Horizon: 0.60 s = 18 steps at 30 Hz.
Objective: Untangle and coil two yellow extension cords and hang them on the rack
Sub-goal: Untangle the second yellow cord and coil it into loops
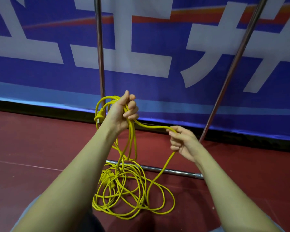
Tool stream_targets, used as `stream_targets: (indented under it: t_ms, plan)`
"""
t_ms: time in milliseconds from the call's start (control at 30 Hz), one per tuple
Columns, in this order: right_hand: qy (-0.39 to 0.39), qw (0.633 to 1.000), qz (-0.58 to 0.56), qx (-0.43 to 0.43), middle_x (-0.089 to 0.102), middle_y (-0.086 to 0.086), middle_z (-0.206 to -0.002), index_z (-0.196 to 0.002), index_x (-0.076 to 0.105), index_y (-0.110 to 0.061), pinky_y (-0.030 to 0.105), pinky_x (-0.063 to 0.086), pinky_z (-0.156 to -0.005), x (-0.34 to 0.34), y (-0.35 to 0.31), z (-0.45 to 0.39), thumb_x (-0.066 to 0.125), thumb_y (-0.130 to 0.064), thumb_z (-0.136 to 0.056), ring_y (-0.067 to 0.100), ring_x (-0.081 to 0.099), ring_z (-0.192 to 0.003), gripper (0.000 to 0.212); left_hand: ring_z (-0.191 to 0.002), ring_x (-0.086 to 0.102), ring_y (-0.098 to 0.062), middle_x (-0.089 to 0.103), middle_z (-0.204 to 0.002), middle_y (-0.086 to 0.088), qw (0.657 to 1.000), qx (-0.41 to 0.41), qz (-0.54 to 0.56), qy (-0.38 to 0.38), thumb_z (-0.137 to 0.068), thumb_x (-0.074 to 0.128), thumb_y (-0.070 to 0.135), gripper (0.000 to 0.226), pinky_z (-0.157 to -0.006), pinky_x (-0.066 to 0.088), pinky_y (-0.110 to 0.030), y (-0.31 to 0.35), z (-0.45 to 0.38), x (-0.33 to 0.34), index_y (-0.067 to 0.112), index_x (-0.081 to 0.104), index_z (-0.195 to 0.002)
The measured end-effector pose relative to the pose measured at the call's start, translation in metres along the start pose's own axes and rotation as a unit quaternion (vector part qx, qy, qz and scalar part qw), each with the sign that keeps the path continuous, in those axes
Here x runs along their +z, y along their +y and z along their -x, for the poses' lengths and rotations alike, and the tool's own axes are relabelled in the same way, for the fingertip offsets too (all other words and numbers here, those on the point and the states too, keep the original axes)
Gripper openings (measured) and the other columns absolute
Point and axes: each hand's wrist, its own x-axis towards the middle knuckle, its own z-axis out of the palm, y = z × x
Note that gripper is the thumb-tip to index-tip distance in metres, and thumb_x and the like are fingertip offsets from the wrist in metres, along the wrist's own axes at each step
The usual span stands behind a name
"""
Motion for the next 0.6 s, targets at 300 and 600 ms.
stream_targets:
  t_ms: [300,600]
  plan:
    - [0.068,0.959,-0.274,-0.004,0.05,0.013,-0.071,-0.085,0.053,-0.002,0.018,0.035,-0.044,0.022,-0.056,0.009,0.053,-0.015,-0.083,0.012,0.04,-0.047,0.014,-0.03,0.027,-0.006,0.067,-0.061,-0.012,0.924,-0.078,-0.348,-0.138,-0.09,0.044,0.031,0.042,-0.042,0.028,-0.016,-0.029,0.01,-0.008,0.001,0.069,-0.073]
    - [0.081,0.934,-0.345,-0.036,0.048,0.018,-0.091,-0.104,0.05,-0.001,0.028,0.039,-0.068,0.03,-0.062,0.007,0.047,-0.042,-0.093,0.021,0.043,-0.067,0.043,-0.052,0.045,-0.004,0.062,-0.074,-0.007,0.839,-0.086,-0.5,-0.198,-0.089,0.061,0.006,0.013,-0.051,0.037,-0.014,-0.066,0.014,0.005,0.009,0.069,-0.098]
